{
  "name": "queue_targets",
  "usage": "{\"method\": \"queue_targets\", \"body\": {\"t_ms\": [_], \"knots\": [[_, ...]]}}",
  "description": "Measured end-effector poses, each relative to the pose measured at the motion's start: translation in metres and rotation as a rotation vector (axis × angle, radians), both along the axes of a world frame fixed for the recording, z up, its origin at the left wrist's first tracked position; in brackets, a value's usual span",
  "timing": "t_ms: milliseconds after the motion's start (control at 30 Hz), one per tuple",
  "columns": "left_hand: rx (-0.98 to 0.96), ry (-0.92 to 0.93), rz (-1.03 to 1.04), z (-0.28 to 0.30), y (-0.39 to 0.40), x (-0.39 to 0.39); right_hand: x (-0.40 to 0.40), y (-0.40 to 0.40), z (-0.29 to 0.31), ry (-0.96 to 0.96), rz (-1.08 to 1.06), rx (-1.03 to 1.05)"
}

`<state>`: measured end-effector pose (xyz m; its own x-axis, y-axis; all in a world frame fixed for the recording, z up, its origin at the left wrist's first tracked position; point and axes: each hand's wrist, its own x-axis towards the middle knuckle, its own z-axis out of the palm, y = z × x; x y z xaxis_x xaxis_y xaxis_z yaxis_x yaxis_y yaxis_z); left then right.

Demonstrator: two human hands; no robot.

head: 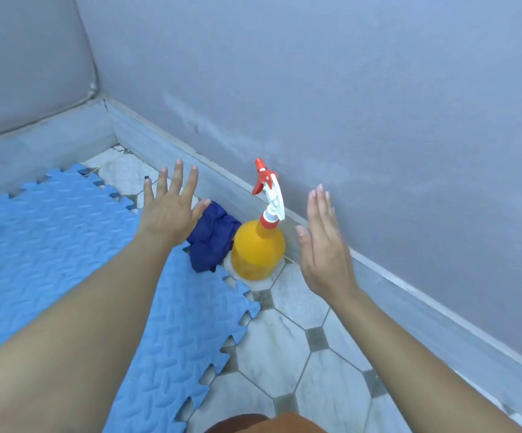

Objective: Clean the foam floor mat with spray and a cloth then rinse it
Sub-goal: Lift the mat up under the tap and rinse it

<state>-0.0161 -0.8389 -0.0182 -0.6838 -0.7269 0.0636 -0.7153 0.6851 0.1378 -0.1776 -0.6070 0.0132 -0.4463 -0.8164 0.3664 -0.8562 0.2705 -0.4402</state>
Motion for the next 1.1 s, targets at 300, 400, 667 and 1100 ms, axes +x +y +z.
{"method": "queue_targets", "body": {"t_ms": [300,400,667,1100], "knots": [[-0.319,0.128,0.173,0.158,-0.095,0.106,0.033,-0.150,0.112,0.184,0.219,-0.131],[-0.350,0.094,0.322,0.162,-0.101,0.188,0.084,-0.211,0.108,0.277,0.408,-0.050],[-0.250,-0.049,0.738,0.088,-0.050,0.401,0.175,-0.308,0.028,0.467,0.567,0.332],[0.479,-0.022,1.445,-0.104,0.059,0.479,0.184,-0.307,-0.114,0.138,0.362,0.788]]}}
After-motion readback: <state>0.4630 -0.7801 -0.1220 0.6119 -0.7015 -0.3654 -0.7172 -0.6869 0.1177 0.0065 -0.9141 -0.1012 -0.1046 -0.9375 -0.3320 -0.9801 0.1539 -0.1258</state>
